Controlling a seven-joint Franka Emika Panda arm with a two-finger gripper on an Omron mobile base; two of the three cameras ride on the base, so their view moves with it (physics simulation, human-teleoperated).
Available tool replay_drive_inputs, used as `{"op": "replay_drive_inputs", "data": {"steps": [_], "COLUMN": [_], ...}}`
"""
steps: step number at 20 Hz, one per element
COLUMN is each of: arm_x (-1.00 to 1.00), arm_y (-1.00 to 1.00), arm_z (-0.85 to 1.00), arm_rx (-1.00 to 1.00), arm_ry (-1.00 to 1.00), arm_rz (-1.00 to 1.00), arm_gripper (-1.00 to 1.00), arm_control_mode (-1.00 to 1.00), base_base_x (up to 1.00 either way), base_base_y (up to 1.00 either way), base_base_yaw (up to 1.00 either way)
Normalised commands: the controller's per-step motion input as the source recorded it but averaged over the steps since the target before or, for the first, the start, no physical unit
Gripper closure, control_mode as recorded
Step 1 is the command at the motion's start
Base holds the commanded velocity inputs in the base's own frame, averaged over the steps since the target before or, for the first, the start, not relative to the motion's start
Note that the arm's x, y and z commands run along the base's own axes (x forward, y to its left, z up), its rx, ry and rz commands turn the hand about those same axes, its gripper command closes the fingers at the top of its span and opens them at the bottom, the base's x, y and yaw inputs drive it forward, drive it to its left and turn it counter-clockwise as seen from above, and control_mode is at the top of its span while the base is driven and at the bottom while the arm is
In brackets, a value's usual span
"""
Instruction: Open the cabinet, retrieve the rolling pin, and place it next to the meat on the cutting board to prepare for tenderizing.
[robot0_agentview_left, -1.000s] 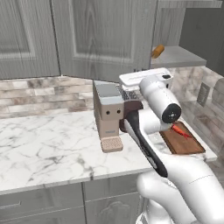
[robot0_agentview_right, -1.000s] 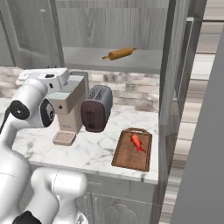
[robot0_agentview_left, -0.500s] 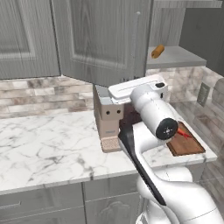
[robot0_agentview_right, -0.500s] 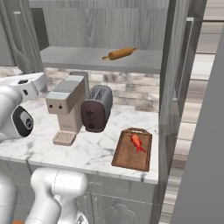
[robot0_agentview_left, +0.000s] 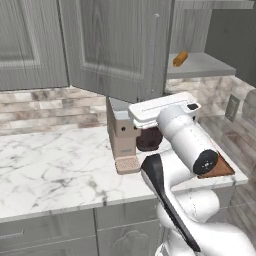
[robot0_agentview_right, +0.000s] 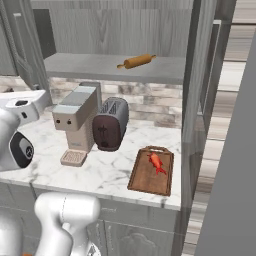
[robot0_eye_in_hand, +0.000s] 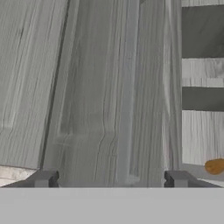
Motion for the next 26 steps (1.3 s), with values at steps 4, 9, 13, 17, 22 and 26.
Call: {"op": "replay_drive_inputs", "data": {"steps": [4, 9, 13, 17, 22, 26], "arm_x": [-0.37, -0.18, -0.23, -0.24, 0.06, 0.23], "arm_y": [-0.26, -0.54, -0.72, -0.73, -0.50, -0.30], "arm_z": [0.03, 0.08, 0.09, 0.04, 0.00, -0.05], "arm_rx": [0.07, 0.10, 0.17, 0.17, 0.18, 0.15], "arm_ry": [-0.06, -0.06, -0.05, -0.01, 0.01, 0.03], "arm_rz": [0.06, 0.06, 0.09, 0.09, 0.13, 0.12], "arm_gripper": [-1.00, -1.00, -1.00, -1.00, -1.00, -1.00], "arm_control_mode": [-1.00, -1.00, -1.00, -1.00, -1.00, -1.00], "base_base_x": [0.00, 0.00, 0.00, 0.00, 0.00, 0.00], "base_base_y": [0.00, 0.00, 0.00, 0.00, 0.00, 0.00], "base_base_yaw": [0.00, 0.00, 0.00, 0.00, 0.00, 0.00]}}
